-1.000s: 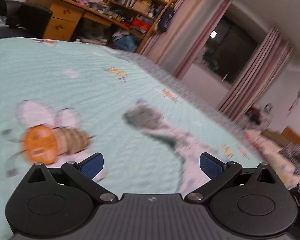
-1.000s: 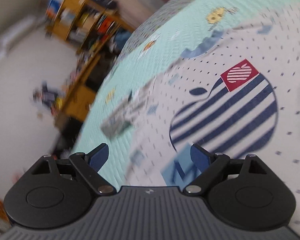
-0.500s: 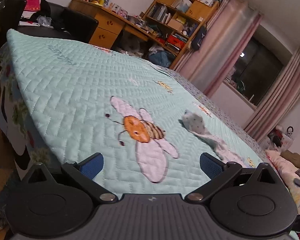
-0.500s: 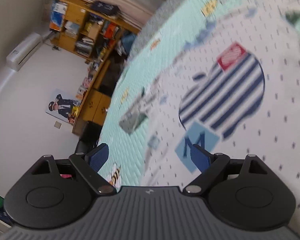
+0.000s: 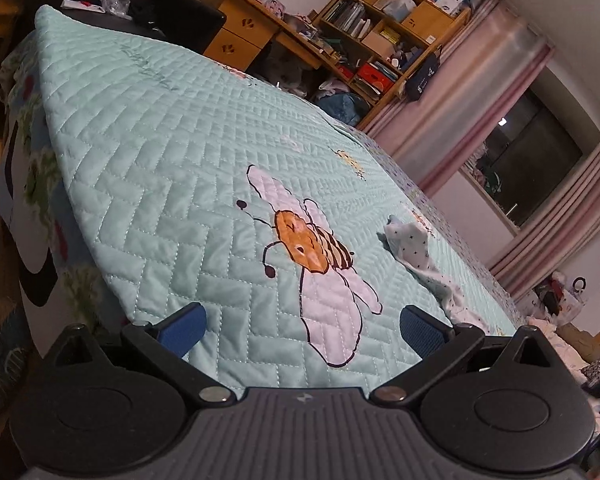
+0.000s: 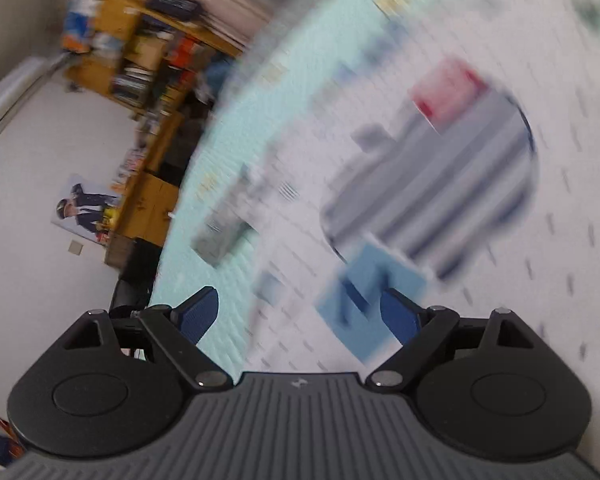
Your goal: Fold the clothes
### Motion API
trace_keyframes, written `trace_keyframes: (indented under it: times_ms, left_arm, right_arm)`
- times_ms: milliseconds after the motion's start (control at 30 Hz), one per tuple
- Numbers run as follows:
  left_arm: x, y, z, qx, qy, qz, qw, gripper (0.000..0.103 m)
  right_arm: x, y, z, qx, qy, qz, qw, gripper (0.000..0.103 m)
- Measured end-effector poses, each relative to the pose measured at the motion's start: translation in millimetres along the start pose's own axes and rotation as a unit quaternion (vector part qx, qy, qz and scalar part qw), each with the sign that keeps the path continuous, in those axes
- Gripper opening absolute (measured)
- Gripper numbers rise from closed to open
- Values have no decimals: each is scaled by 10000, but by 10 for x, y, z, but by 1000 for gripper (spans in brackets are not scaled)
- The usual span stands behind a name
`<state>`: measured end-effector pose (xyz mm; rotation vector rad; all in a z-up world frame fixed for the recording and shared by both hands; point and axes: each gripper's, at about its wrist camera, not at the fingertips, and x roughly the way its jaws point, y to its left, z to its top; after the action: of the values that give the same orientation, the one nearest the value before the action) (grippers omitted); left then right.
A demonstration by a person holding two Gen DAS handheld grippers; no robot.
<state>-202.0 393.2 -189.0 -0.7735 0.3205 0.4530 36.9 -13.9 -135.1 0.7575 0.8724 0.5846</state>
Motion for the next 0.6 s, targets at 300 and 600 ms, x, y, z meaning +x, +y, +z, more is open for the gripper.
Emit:
trace_keyframes:
  times_ms: [300,600]
  left_arm:
    - [24,-49,-24,93,-46,126,9999,102]
    - [38,-77,-39,123,-70,212,9997,102]
  right_arm:
    - [186,-291,134,634,-323,-604,9956,89]
    - [-198,-257,144,240,-912,-452,9945,89]
